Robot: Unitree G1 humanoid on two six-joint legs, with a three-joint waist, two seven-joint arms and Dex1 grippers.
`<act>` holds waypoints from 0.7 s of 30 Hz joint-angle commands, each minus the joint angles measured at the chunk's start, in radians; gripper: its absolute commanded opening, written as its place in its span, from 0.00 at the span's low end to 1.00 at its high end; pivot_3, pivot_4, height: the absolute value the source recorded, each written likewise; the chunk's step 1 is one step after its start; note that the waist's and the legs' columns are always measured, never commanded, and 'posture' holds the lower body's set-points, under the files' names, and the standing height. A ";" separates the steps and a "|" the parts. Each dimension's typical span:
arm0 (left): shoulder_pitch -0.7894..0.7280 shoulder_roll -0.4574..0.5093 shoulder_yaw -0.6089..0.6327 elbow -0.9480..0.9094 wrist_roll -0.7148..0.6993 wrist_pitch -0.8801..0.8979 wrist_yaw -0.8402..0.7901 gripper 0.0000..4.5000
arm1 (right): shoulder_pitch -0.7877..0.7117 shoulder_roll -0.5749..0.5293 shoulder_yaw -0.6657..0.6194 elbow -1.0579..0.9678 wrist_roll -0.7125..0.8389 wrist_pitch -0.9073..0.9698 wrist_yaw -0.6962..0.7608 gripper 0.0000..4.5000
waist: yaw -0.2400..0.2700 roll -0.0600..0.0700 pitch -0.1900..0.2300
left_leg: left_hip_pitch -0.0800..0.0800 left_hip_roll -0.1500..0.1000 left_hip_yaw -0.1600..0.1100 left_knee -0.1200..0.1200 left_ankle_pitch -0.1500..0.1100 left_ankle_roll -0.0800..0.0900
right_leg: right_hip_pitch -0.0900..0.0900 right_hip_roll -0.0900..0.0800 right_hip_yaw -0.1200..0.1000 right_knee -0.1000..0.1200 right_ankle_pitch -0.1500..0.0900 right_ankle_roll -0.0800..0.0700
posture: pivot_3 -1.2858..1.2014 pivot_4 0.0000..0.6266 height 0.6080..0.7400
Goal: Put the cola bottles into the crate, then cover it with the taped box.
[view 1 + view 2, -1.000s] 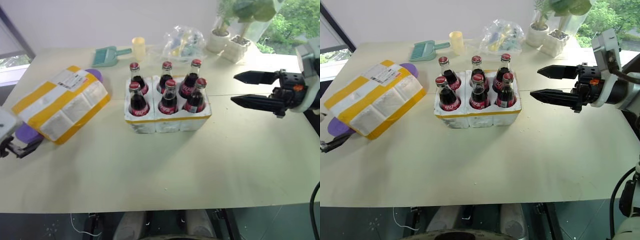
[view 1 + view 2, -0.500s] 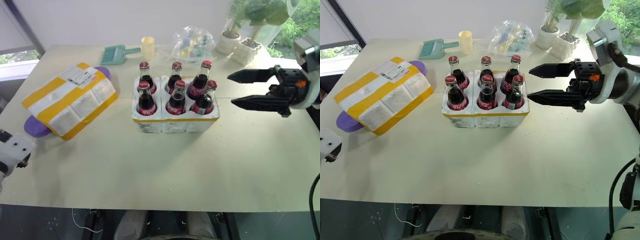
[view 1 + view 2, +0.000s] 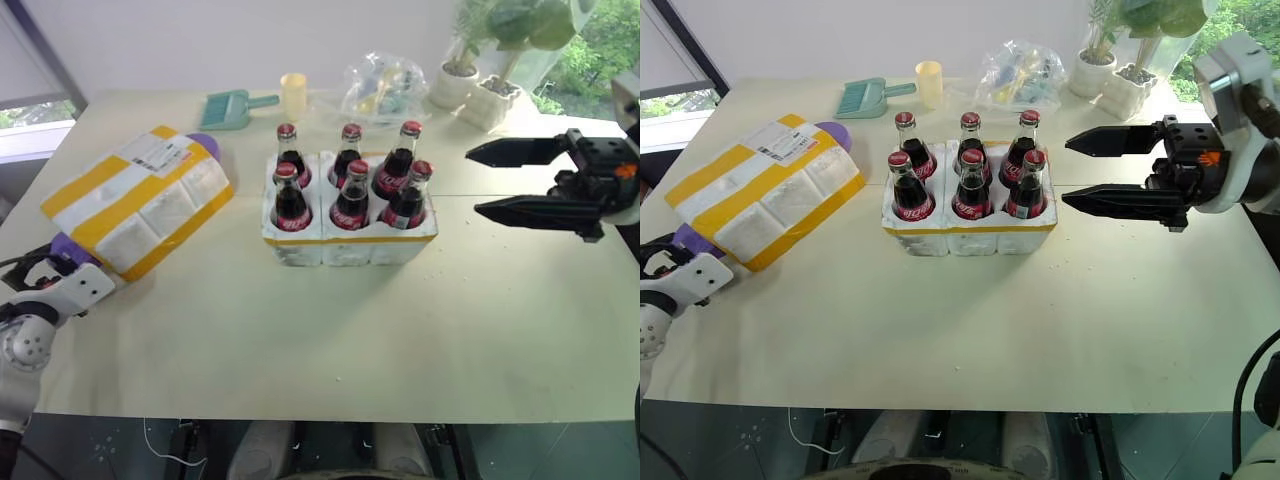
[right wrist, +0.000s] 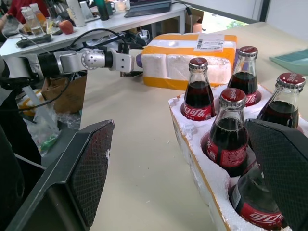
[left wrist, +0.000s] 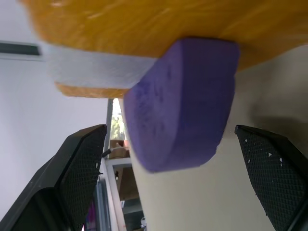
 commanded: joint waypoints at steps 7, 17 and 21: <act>-0.078 0.028 -0.053 0.068 0.010 -0.061 0.020 0.87 | 0.017 -0.022 -0.065 -0.047 0.044 0.002 -0.047 1.00 | 0.000 0.000 0.000 | 0.000 0.000 0.000 0.000 0.000 0.000 | 0.000 0.000 0.000 0.001 0.000 0.000 | 0.52 0.24 1.00; -0.099 0.048 -0.032 0.060 0.006 -0.025 0.018 0.26 | 0.034 -0.029 -0.064 -0.012 0.032 0.006 -0.073 1.00 | 0.000 0.001 -0.001 | 0.000 0.000 0.000 0.001 0.000 0.001 | 0.000 0.000 0.000 0.001 0.000 0.000 | 0.52 0.24 1.00; -0.147 0.096 0.004 0.051 -0.020 -0.027 0.002 0.26 | 0.064 -0.054 -0.044 0.031 -0.035 -0.042 -0.057 1.00 | 0.001 0.000 -0.001 | 0.000 0.000 0.000 0.001 0.001 0.000 | 0.000 0.000 0.000 0.001 0.000 0.000 | 0.52 0.24 1.00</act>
